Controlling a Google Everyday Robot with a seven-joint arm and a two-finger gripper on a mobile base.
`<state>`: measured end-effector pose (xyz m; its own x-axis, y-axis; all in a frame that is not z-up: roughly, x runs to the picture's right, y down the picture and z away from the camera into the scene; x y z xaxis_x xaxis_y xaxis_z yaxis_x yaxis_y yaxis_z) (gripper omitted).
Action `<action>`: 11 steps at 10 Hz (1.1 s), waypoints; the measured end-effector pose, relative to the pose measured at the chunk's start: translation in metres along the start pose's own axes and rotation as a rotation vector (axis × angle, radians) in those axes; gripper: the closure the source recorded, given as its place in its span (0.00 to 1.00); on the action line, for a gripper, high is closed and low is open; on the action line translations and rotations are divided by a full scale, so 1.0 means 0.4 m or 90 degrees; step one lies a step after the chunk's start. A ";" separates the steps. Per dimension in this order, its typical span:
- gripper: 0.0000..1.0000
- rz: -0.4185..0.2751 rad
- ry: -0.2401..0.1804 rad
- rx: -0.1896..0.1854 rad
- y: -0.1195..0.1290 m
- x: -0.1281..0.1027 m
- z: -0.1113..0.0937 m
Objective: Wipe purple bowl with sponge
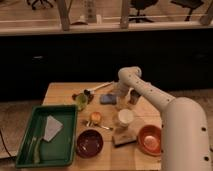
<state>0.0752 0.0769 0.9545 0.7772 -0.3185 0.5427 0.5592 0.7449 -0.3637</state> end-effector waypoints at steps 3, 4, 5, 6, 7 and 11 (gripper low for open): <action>0.20 0.011 -0.004 -0.008 -0.010 0.016 0.007; 0.20 0.016 -0.007 -0.013 -0.012 0.012 0.012; 0.20 0.021 -0.013 -0.022 -0.017 -0.002 0.024; 0.20 0.022 -0.019 -0.028 -0.026 -0.018 0.032; 0.20 0.024 -0.024 -0.034 -0.030 -0.031 0.040; 0.50 0.038 -0.031 -0.045 -0.031 -0.054 0.048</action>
<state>0.0459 0.0859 0.9620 0.7961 -0.2441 0.5537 0.5322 0.7178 -0.4488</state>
